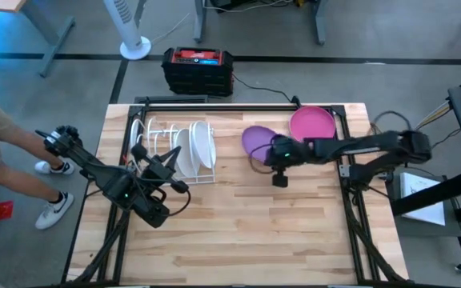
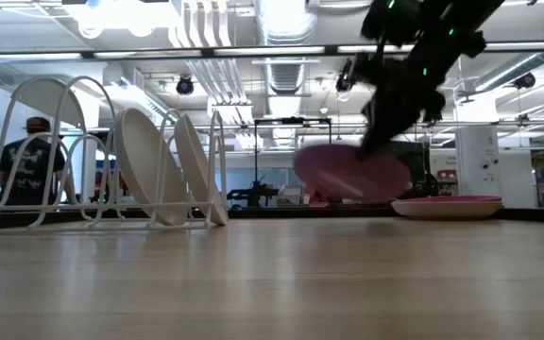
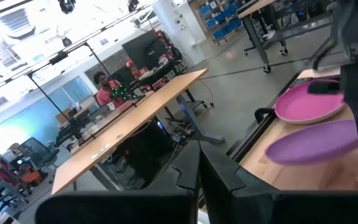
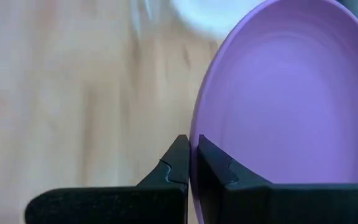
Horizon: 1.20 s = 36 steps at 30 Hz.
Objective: Sort dishes
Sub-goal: Put the violet plate into the white dish rack
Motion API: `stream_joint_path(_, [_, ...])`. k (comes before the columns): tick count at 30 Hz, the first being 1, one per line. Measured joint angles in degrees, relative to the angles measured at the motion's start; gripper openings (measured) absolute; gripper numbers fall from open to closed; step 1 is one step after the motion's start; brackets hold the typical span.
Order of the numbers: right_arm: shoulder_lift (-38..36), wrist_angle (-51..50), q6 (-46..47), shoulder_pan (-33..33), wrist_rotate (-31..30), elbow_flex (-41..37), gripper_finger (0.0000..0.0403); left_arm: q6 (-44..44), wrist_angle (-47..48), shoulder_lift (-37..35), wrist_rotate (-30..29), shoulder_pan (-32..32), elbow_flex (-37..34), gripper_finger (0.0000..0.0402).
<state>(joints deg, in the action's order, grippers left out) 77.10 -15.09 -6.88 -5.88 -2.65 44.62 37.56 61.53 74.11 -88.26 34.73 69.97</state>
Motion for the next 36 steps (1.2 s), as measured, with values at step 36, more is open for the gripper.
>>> stream_joint_path(36, [-6.6, 48.6, 12.5, 2.3, 7.1, -8.3, 0.0, 0.5, 1.9, -1.4, 3.8, 2.1, 0.0, 0.0])
